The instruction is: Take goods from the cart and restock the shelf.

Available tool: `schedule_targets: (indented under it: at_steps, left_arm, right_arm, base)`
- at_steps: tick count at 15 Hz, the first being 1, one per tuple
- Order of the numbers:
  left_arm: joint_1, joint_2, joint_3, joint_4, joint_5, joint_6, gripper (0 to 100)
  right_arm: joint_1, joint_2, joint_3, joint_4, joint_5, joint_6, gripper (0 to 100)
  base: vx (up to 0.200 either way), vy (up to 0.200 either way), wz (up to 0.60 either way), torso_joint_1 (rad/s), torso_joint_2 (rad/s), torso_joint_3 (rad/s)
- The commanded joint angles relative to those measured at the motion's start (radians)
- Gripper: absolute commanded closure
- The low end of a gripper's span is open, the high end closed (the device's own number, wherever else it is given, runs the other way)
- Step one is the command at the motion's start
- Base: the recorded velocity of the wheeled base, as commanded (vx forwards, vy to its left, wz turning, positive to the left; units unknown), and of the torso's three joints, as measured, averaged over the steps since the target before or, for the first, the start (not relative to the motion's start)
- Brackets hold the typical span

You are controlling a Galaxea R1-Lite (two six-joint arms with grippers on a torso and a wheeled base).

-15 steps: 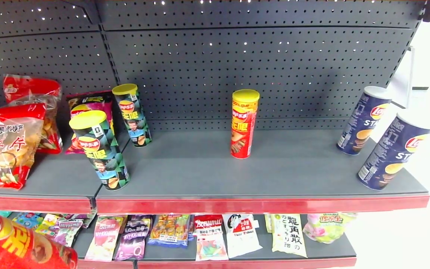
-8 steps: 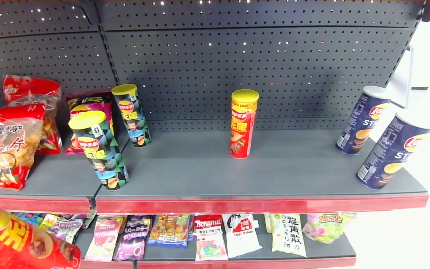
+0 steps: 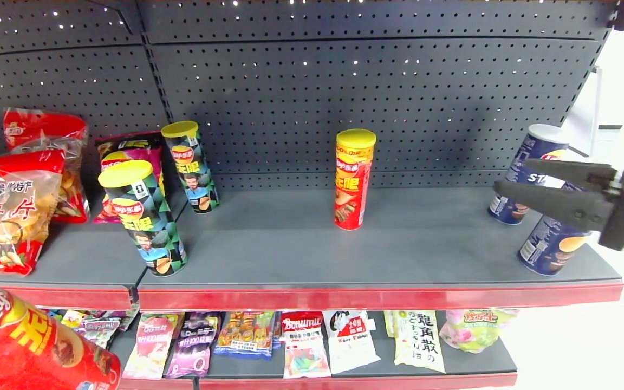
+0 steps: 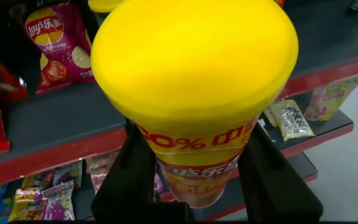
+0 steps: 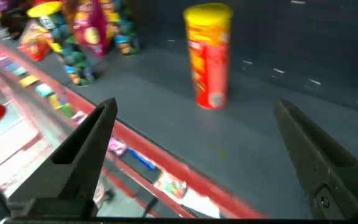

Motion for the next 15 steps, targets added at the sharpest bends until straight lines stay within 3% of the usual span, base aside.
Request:
schedule_targets:
  at_steps: [1,5,15]
  left_arm:
    - [-0.001,0.005,-0.009,-0.001,-0.006,0.001,100]
    - [-0.002,0.006,-0.008,0.002,-0.018,0.001,100]
    - [-0.001,0.011,-0.017,0.002,-0.010,0.001,100]
  right_arm:
    - [0.041,0.321,-0.126,-0.093,0.094,-0.009,0]
    - [0.047,0.528,-0.231,-0.185,0.094,-0.109,0]
    - [0.106,0.752,-0.475,-0.185,0.040,-0.106,0]
  base:
    - [0.000,0.000,0.00,0.000,0.00,0.000]
    - [0.000,0.000,0.00,0.000,0.00,0.000]
    - [0.000,0.000,0.00,0.000,0.00,0.000]
